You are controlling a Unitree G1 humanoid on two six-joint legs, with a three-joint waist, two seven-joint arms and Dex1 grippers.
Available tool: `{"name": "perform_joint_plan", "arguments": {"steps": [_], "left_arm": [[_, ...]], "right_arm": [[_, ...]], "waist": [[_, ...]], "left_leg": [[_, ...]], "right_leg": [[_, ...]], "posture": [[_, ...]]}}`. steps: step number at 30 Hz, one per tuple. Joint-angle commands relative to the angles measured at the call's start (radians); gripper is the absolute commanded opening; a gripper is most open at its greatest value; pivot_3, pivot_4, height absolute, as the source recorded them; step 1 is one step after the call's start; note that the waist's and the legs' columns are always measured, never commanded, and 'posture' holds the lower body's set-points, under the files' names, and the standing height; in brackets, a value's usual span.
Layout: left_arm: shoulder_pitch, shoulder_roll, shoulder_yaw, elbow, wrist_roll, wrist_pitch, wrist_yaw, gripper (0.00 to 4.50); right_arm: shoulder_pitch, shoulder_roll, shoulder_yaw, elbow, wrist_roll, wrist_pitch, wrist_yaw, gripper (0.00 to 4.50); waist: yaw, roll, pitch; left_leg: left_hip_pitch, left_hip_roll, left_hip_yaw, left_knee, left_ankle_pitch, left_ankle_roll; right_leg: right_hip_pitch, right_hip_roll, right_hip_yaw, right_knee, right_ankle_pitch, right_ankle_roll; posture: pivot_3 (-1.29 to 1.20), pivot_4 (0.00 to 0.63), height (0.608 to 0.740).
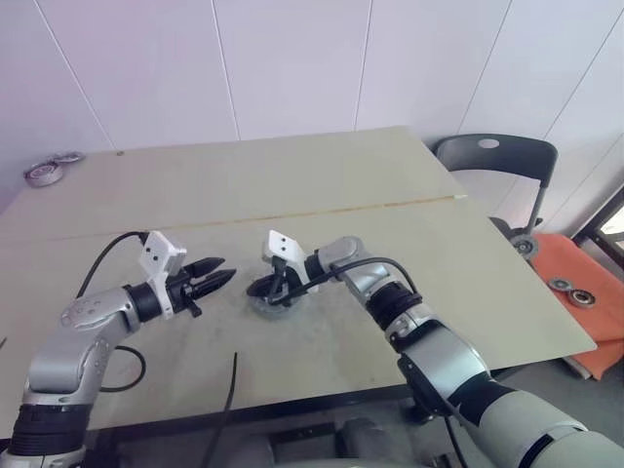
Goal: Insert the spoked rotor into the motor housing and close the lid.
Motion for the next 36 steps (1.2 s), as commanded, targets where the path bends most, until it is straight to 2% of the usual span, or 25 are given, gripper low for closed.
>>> {"name": "perform_joint_plan", "arguments": {"steps": [1,5,10,14,19,22,24,27,36], "left_arm": [[-0.022,0.004,0.019,-0.012,-0.007,-0.008,0.002,1.74],[-0.027,0.004,0.020,-0.007,-0.008,-0.011,-0.002,1.74],[-0.026,0.002,0.022,-0.006,-0.009,-0.014,-0.003,1.74],[-0.018,-0.004,0.022,-0.009,-0.008,-0.018,0.001,1.74],[-0.019,-0.029,0.037,-0.005,-0.002,-0.038,0.030,1.74],[-0.007,-0.029,0.042,-0.012,-0.003,-0.039,0.031,1.74],[0.003,-0.022,0.047,-0.019,-0.010,-0.034,0.023,1.74],[0.016,-0.001,0.056,-0.026,-0.018,-0.025,-0.003,1.74],[-0.031,0.038,0.057,0.029,-0.014,-0.021,-0.045,1.74]], "right_arm": [[-0.008,-0.019,-0.019,-0.062,0.045,0.054,0.098,0.00],[-0.009,-0.040,-0.050,-0.206,0.125,0.127,0.176,0.00],[-0.004,-0.056,-0.103,-0.372,0.184,0.178,0.125,0.00],[0.033,-0.079,-0.106,-0.455,0.161,0.139,0.037,0.00],[0.134,-0.061,-0.100,-0.459,-0.045,-0.069,-0.413,0.00],[0.227,-0.061,-0.042,-0.484,-0.154,-0.186,-0.566,0.00],[0.288,-0.070,0.008,-0.552,-0.172,-0.227,-0.548,0.00],[0.333,-0.088,0.032,-0.641,-0.167,-0.194,-0.519,0.00],[0.359,-0.121,0.006,-0.740,-0.070,-0.073,-0.459,0.00]], "waist": [[0.000,0.000,0.000],[0.000,0.000,0.000],[-0.002,0.000,0.000],[-0.001,0.000,0.000],[0.009,0.000,0.000],[0.010,0.000,0.000],[0.009,0.000,0.000],[0.006,0.000,0.000],[0.012,-0.001,0.000]], "left_leg": [[0.000,0.000,0.000,0.000,0.000,0.000],[-0.001,0.000,0.000,0.000,0.000,0.000],[-0.001,0.000,-0.001,-0.001,0.000,0.000],[-0.002,0.000,-0.001,-0.001,0.000,0.000],[-0.002,0.000,-0.001,0.000,0.000,0.000],[-0.003,0.000,0.000,-0.001,0.000,0.000],[-0.003,0.000,0.000,-0.002,0.000,0.000],[-0.003,0.000,0.001,-0.003,0.000,0.000],[-0.001,0.000,0.000,0.000,0.000,0.000]], "right_leg": [[0.000,0.000,0.000,0.000,0.000,0.000],[-0.001,0.000,0.000,0.000,0.000,0.000],[-0.001,0.000,-0.001,0.000,0.000,0.000],[-0.002,0.000,-0.001,-0.001,0.000,0.001],[-0.002,0.000,0.000,-0.001,-0.002,0.004],[-0.003,0.000,0.000,-0.001,-0.002,0.003],[-0.003,0.000,0.000,-0.001,-0.002,0.003],[-0.004,0.000,0.001,-0.002,-0.002,0.004],[0.000,0.000,0.001,-0.002,-0.004,0.001]], "posture": [[0.00,0.000,0.740],[0.00,0.000,0.740],[0.00,0.000,0.740],[0.00,0.000,0.740],[0.00,0.000,0.740],[0.00,0.000,0.740],[0.00,0.000,0.740],[0.00,0.000,0.740],[0.00,0.000,0.740]]}}
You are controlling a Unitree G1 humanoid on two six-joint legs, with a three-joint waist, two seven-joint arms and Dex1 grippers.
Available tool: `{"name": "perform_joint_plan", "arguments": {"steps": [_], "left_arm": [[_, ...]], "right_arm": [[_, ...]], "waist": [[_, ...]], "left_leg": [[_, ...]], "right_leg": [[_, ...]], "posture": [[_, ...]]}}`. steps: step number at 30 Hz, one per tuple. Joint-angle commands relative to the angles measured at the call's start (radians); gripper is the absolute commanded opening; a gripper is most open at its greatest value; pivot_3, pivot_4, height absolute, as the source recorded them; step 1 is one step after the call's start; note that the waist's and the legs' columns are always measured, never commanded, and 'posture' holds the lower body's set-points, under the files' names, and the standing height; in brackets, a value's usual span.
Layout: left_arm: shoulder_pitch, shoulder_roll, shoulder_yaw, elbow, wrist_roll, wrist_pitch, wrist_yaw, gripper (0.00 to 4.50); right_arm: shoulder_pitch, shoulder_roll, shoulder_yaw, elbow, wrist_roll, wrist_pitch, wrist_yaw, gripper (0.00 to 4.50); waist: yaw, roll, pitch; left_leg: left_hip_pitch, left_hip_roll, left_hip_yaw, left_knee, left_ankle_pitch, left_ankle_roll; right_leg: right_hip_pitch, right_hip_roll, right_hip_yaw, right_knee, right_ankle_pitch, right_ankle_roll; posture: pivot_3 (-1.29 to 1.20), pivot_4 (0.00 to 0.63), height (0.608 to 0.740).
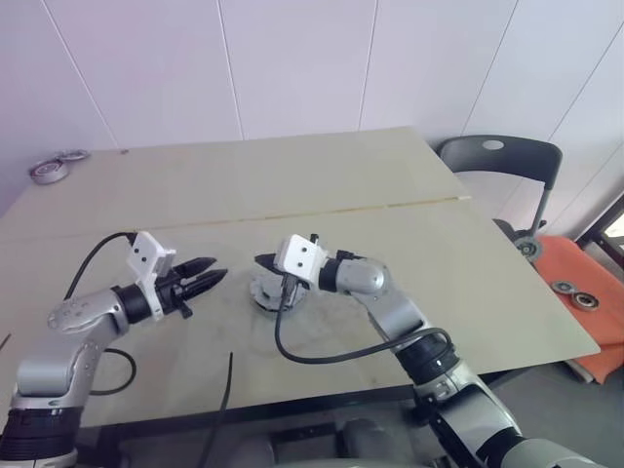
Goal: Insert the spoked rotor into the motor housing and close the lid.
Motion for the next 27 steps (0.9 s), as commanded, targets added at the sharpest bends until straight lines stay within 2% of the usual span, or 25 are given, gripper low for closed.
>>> {"name": "perform_joint_plan", "arguments": {"steps": [1,5,8,15,20,27], "left_arm": [[-0.041,0.013,0.013,0.008,-0.009,-0.006,-0.012,1.74],[-0.057,0.009,-0.003,0.022,-0.002,-0.008,-0.025,1.74],[-0.069,0.011,-0.009,0.036,0.002,-0.011,-0.035,1.70],[-0.083,0.036,-0.032,0.046,-0.001,0.002,-0.094,1.70],[-0.103,0.047,-0.038,0.066,0.005,0.001,-0.109,1.70],[-0.122,0.028,-0.056,0.065,0.009,0.006,-0.095,1.70]], "right_arm": [[0.000,-0.012,-0.031,-0.064,0.041,0.043,0.015,0.00],[0.025,-0.049,-0.022,-0.104,0.050,0.085,0.036,0.00],[0.051,-0.075,-0.017,-0.129,0.046,0.086,0.034,0.57],[0.105,-0.135,0.003,-0.221,0.069,0.194,0.091,2.93],[0.109,-0.149,0.021,-0.258,0.100,0.279,0.133,2.93],[0.088,-0.113,0.056,-0.245,0.065,0.281,0.089,2.93]], "waist": [[-0.001,0.000,0.000],[-0.001,0.000,0.000],[-0.001,0.000,0.000],[-0.001,0.000,0.000],[0.000,-0.001,0.000],[-0.001,-0.001,0.000]], "left_leg": [[0.000,0.000,0.000,0.000,0.000,0.000],[-0.001,0.000,0.000,-0.002,0.000,0.000],[-0.001,0.000,0.000,-0.002,0.000,0.000],[-0.001,0.000,0.000,-0.001,0.000,0.000],[-0.001,0.000,0.000,-0.001,0.000,0.000],[-0.001,0.000,0.000,-0.002,0.000,0.000]], "right_leg": [[0.000,0.000,0.000,0.000,0.000,0.000],[-0.002,0.000,0.000,0.000,0.002,0.003],[-0.002,0.000,0.000,0.000,0.002,0.003],[-0.002,0.000,0.000,0.000,0.001,0.002],[-0.002,0.000,0.000,0.000,0.001,0.002],[-0.002,0.000,0.000,-0.001,0.001,0.003]], "posture": [[0.00,0.000,0.740],[0.00,0.000,0.740],[0.00,0.000,0.740],[0.00,0.000,0.740],[0.00,0.000,0.740],[0.00,0.000,0.740]]}}
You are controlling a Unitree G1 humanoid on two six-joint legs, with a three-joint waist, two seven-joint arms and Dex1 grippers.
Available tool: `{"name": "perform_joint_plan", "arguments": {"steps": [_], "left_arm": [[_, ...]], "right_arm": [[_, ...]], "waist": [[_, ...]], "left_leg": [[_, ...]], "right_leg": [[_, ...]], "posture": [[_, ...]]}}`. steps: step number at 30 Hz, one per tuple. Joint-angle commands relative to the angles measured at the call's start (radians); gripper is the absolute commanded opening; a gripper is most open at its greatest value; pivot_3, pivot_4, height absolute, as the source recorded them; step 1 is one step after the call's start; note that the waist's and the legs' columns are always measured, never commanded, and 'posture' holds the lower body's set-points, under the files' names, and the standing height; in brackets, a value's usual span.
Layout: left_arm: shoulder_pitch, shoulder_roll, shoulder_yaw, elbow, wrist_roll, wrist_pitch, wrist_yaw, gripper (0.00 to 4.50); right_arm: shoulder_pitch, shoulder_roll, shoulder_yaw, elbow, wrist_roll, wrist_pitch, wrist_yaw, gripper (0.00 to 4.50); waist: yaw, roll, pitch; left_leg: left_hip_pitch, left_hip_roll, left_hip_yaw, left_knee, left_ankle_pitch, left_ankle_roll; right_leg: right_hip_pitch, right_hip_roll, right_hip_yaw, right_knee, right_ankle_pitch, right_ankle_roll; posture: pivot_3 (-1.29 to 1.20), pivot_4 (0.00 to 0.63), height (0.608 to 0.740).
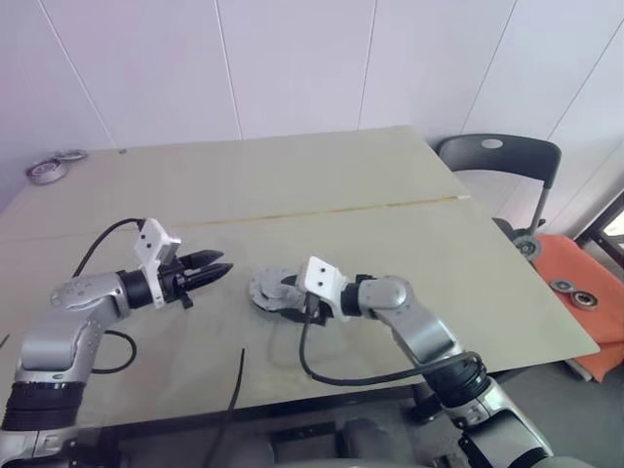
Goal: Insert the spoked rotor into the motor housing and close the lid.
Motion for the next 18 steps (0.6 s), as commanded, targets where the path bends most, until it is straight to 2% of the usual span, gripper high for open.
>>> {"name": "perform_joint_plan", "arguments": {"steps": [1,15,18], "left_arm": [[-0.018,0.001,-0.004,-0.017,0.003,-0.005,0.004,1.70],[-0.014,-0.009,-0.010,-0.011,0.008,-0.012,0.020,1.70],[-0.029,-0.008,-0.012,0.005,0.010,-0.015,0.012,1.70]], "right_arm": [[-0.031,0.013,0.003,-0.037,-0.008,-0.011,-0.022,2.93],[-0.073,0.027,-0.005,0.030,-0.011,-0.084,-0.044,2.93],[-0.080,0.001,-0.064,-0.025,0.160,0.126,0.090,2.93]], "waist": [[0.001,0.000,0.000],[0.002,0.000,0.000],[0.002,0.000,0.000]], "left_leg": [[0.000,0.000,0.000,0.000,0.000,0.000],[0.000,0.000,0.000,0.000,0.000,0.000],[0.000,0.000,0.000,0.000,0.000,0.000]], "right_leg": [[0.000,0.000,0.000,0.000,0.000,0.000],[0.000,0.000,0.000,-0.001,0.000,0.000],[0.000,0.000,0.000,-0.001,0.000,0.000]], "posture": [[0.00,0.000,0.740],[0.00,0.000,0.740],[0.00,0.000,0.740]]}}
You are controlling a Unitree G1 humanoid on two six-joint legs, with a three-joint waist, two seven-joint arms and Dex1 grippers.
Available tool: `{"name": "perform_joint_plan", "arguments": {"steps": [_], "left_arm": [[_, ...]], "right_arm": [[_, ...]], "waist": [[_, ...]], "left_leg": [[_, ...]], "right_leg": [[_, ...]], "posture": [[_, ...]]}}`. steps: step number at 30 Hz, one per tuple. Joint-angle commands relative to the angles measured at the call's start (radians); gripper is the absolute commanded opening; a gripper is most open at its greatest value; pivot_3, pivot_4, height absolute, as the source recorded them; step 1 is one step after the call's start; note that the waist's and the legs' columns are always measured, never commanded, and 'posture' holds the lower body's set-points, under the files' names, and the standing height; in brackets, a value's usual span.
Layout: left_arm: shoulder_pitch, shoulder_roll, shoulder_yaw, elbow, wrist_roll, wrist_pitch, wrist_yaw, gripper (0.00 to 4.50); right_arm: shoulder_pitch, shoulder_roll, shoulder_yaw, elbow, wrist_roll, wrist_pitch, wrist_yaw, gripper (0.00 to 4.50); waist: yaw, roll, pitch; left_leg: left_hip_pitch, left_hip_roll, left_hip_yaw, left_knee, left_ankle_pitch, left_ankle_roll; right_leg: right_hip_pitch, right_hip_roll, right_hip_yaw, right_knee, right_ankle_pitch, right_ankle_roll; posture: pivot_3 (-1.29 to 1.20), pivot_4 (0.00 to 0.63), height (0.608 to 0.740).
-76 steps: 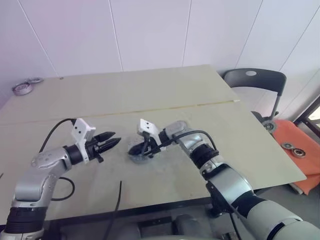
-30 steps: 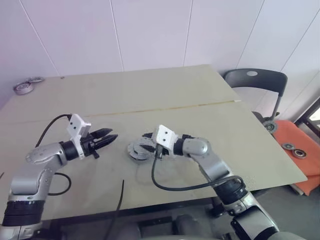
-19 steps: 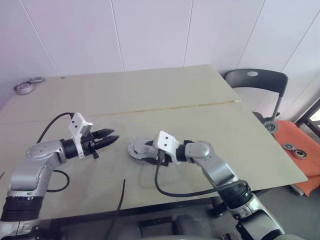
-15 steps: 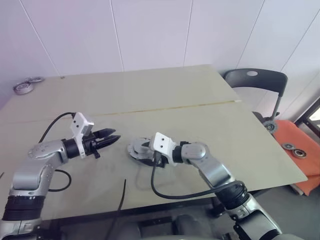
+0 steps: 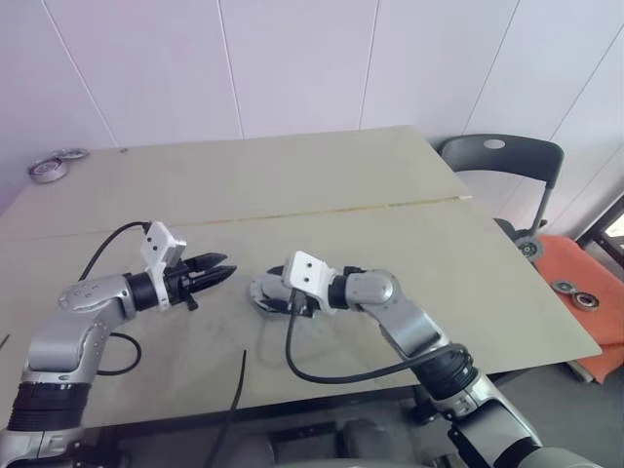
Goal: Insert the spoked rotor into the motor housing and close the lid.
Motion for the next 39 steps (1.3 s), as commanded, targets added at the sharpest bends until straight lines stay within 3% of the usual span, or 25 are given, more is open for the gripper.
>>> {"name": "perform_joint_plan", "arguments": {"steps": [1,4,8,12,17,25,31,39], "left_arm": [[-0.034,0.005,0.005,0.006,0.002,-0.018,-0.010,1.70],[-0.041,0.010,0.003,0.017,0.002,-0.019,-0.025,1.70],[-0.047,0.012,0.002,0.027,0.006,-0.020,-0.033,1.70],[-0.046,0.010,0.001,0.024,0.008,-0.018,-0.032,1.70],[-0.027,0.008,0.007,0.004,0.005,-0.011,-0.025,1.70],[0.006,0.011,0.027,-0.034,-0.005,0.002,-0.002,1.70],[0.033,0.007,0.043,-0.064,-0.013,0.011,0.021,1.70],[0.050,0.014,0.054,-0.072,-0.021,0.008,0.029,1.70]], "right_arm": [[-0.035,-0.048,-0.089,-0.092,0.216,0.213,0.175,2.93],[-0.066,-0.174,-0.116,-0.143,0.376,0.335,0.378,2.93],[-0.068,-0.237,-0.079,-0.202,0.480,0.468,0.449,2.93],[-0.074,-0.193,-0.061,-0.195,0.575,0.643,0.420,2.93],[-0.082,-0.011,-0.050,-0.064,0.604,0.754,0.287,2.93],[-0.106,0.100,0.039,0.112,0.437,0.521,0.174,2.93],[-0.140,0.250,0.004,0.370,0.327,0.384,0.011,2.93],[-0.110,0.203,0.051,0.294,0.284,0.360,0.065,2.93]], "waist": [[0.001,0.000,0.000],[0.001,0.000,0.000],[-0.003,0.000,0.000],[-0.004,0.000,0.000],[-0.002,0.000,0.000],[-0.001,0.000,0.000],[-0.005,0.000,0.000],[-0.001,0.000,0.000]], "left_leg": [[0.000,0.000,0.000,0.000,0.000,0.000],[0.000,0.000,0.000,0.001,0.000,0.000],[0.001,0.000,0.000,0.000,0.000,0.000],[0.001,0.001,0.000,-0.001,0.000,0.000],[0.000,0.001,0.000,0.001,0.000,0.000],[-0.001,0.001,0.000,0.000,0.000,0.000],[0.000,0.001,0.000,-0.001,0.000,0.000],[0.000,0.001,0.000,0.001,0.000,0.000]], "right_leg": [[0.000,0.000,0.000,0.000,0.000,0.000],[0.001,0.000,0.000,-0.001,0.000,0.000],[0.001,0.000,-0.001,-0.001,0.000,0.000],[0.000,0.002,-0.001,0.001,0.000,0.000],[0.000,0.001,-0.001,0.000,0.000,0.000],[-0.001,0.000,-0.001,-0.001,0.000,0.000],[-0.002,0.001,-0.001,0.001,0.000,0.000],[0.000,0.001,-0.001,0.001,0.000,0.000]], "posture": [[0.00,0.000,0.740],[0.00,0.000,0.740],[0.00,0.000,0.740],[0.00,0.000,0.740],[0.00,0.000,0.740],[0.00,0.000,0.740],[0.00,0.000,0.740],[0.00,0.000,0.740]]}}
